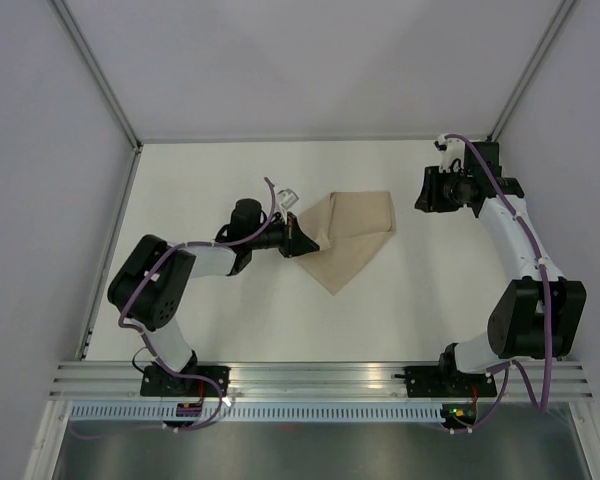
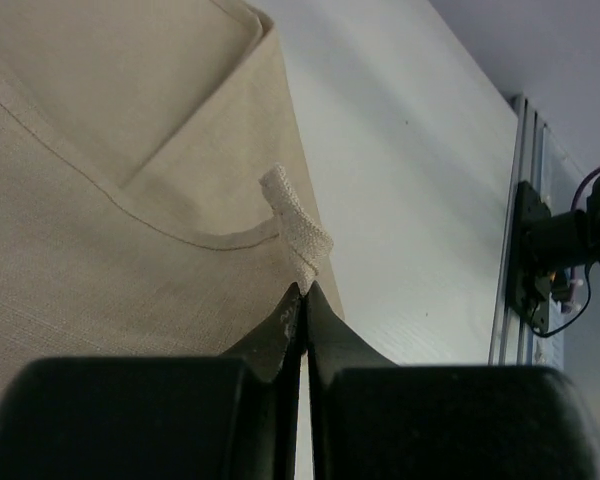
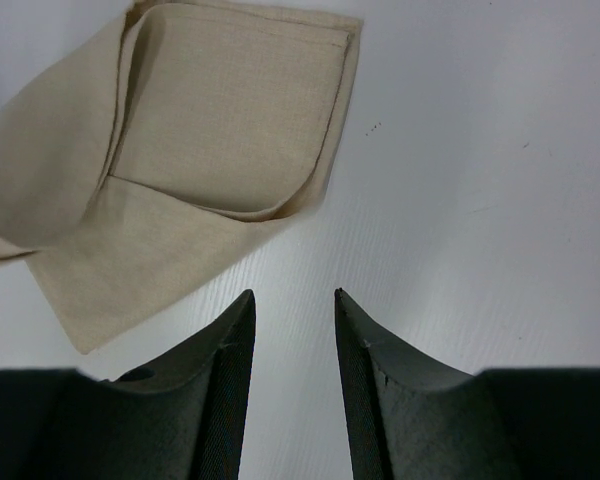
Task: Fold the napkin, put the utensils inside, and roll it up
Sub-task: Fold the napkin
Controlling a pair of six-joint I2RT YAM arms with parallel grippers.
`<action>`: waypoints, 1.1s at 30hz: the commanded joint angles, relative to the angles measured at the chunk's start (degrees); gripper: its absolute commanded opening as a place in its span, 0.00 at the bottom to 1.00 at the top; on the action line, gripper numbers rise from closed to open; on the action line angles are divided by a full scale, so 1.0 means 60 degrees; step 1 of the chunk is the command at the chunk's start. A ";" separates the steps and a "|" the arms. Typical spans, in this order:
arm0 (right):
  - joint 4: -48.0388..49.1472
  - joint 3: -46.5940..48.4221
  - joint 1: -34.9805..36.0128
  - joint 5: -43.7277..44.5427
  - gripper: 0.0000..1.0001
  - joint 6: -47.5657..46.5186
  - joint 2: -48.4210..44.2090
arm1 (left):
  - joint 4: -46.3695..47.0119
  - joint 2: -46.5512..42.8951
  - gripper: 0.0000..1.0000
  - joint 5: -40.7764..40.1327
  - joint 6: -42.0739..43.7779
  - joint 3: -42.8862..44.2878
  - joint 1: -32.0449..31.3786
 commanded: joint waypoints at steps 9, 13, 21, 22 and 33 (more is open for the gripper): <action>0.0233 -0.0135 0.0051 0.0126 0.44 -0.0071 0.0051 | -0.2077 0.0086 0.20 -0.1518 0.2417 -0.0146 -0.1681; 0.0233 -0.0120 0.0109 0.0155 0.43 -0.0100 0.0081 | -0.2224 0.0101 0.34 -0.1943 0.2651 -0.0146 -0.2049; 0.0160 -0.0091 0.0241 0.0214 0.43 -0.0158 0.0227 | -0.2253 0.0057 0.41 -0.2134 0.2798 -0.0205 -0.2430; 0.0174 -0.0091 0.0270 0.0229 0.43 -0.0144 0.0256 | -0.2340 0.0071 0.41 -0.2177 0.2841 -0.0190 -0.2474; 0.0057 -0.0047 0.0724 0.0331 0.44 -0.0202 0.0608 | -0.2824 -0.0074 0.49 -0.2691 0.3032 0.0102 -0.3104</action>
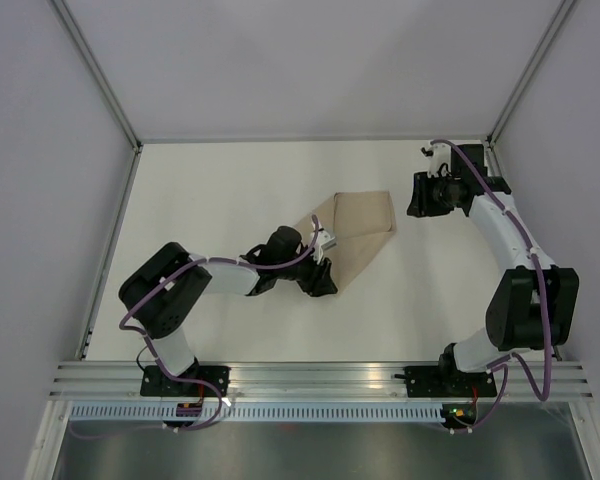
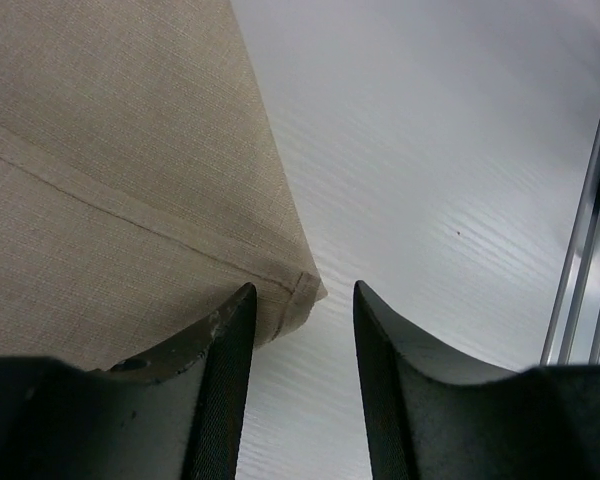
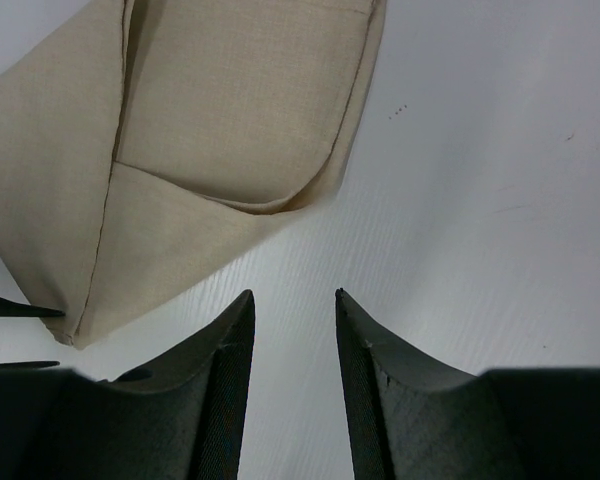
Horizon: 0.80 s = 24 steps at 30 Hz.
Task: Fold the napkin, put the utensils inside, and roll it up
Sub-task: Fold the napkin, then roll the napkin with the utensil
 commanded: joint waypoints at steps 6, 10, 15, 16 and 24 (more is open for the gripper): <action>-0.0056 0.0048 0.0408 0.0047 0.45 -0.0046 0.0375 | -0.0008 -0.1017 0.76 -0.0234 0.0102 0.0629 -0.0143; -0.0290 0.0019 0.0598 -0.0157 0.44 -0.0031 0.0668 | -0.0183 -0.1941 0.76 -0.1681 -0.0016 0.0995 -0.0099; -0.0627 -0.0157 0.0891 -0.0202 0.43 -0.0221 0.1152 | -0.1778 -0.2106 0.42 -0.4788 0.0131 0.2326 0.0544; -0.0671 -0.0230 0.0979 -0.0188 0.43 -0.0236 0.1210 | -0.2085 -0.1930 0.38 -0.4951 0.0131 0.2590 0.0734; -0.0452 -0.0714 0.1770 0.0310 0.40 -0.0017 0.1855 | -0.4387 0.0795 0.02 -0.5627 -0.0162 0.5272 0.2127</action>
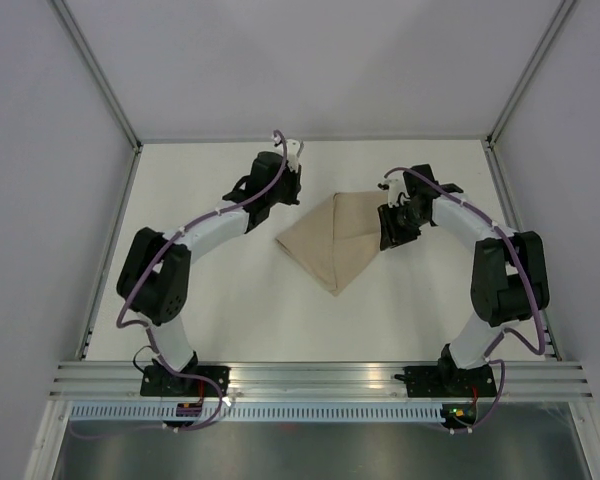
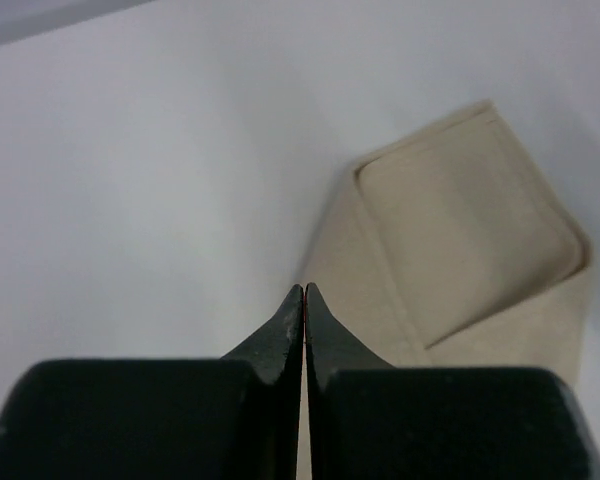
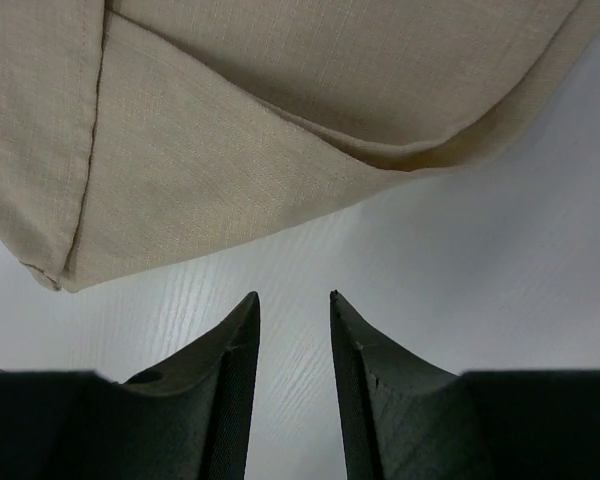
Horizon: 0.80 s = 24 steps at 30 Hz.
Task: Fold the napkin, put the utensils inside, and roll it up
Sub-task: Roll the napkin with the utensil
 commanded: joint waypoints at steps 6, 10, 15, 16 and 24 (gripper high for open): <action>0.0288 -0.0128 0.0406 0.0610 0.40 0.0151 0.0677 | -0.1667 0.2106 0.02 0.0056 -0.0616 0.0992 0.0549; 0.0333 -0.0055 0.0581 0.0801 0.40 0.0181 0.0970 | -0.1580 0.2532 0.02 0.0524 -0.0864 0.0846 0.0593; 0.0421 0.0150 0.0713 0.0962 0.40 0.0181 0.1365 | -0.0966 0.2314 0.02 0.0744 -0.1289 -0.0103 0.0593; 0.0406 0.0281 0.0743 0.1050 0.40 0.0195 0.1555 | -0.0892 0.2240 0.02 0.0745 -0.1377 -0.0281 0.0578; 0.0348 0.1175 0.0801 0.1357 0.39 0.0181 0.2537 | 0.0573 0.1186 0.02 0.0774 -0.2226 -0.2505 0.0549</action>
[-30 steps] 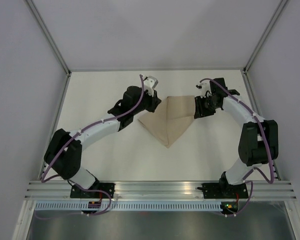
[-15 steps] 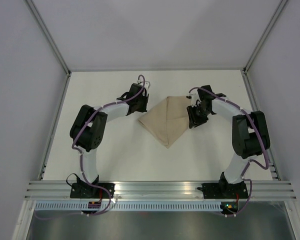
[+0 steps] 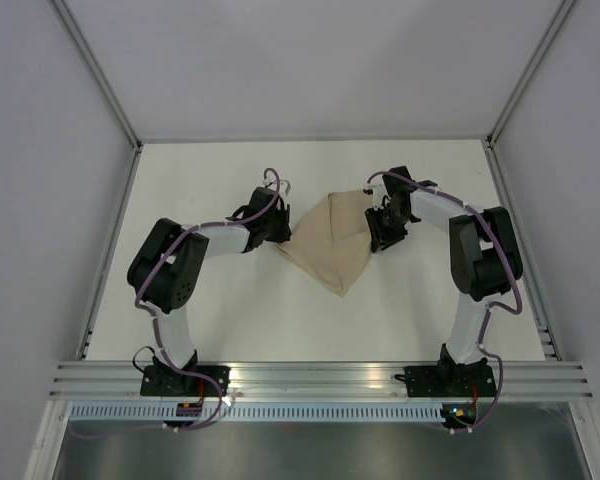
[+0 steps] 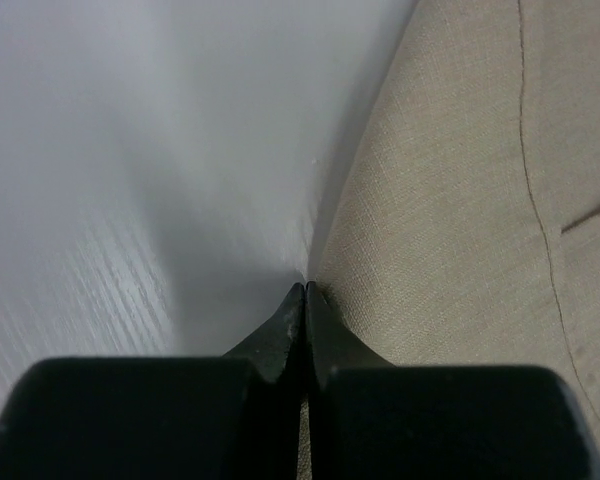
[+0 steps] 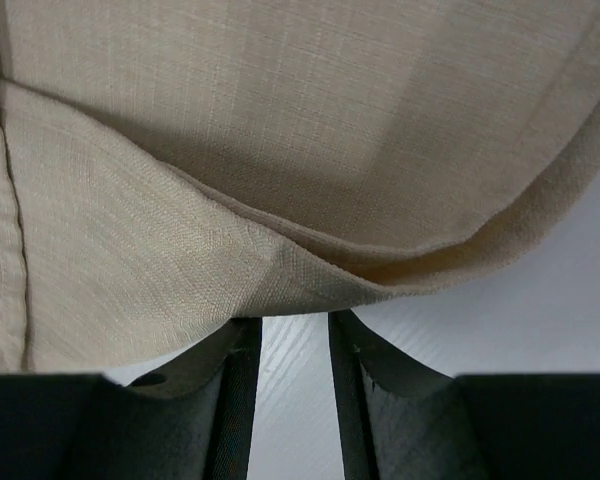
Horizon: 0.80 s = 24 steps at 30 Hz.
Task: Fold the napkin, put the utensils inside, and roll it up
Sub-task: Roll the napkin with the utensil
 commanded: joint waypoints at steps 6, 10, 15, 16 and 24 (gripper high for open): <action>-0.0072 0.1439 0.0073 0.0608 0.40 0.0049 0.1223 | 0.1159 -0.1409 0.02 -0.0050 -0.1209 -0.2098 -0.0519; -0.0175 0.2170 0.0117 0.0725 0.40 0.0006 0.1691 | 0.1570 -0.2053 0.02 -0.0269 -0.1664 -0.3007 -0.0813; -0.0306 0.2714 0.0175 0.0667 0.40 0.0064 0.2044 | 0.1820 -0.2960 0.02 -0.0475 -0.1972 -0.4003 -0.1223; -0.0321 0.2802 0.0190 0.0667 0.40 0.0093 0.2073 | 0.1820 -0.3108 0.02 -0.0722 -0.1943 -0.4092 -0.1224; -0.0365 0.2408 -0.0088 0.0857 0.42 0.0049 0.1139 | 0.0854 -0.4792 0.26 -0.1632 -0.1284 -0.4065 -0.1151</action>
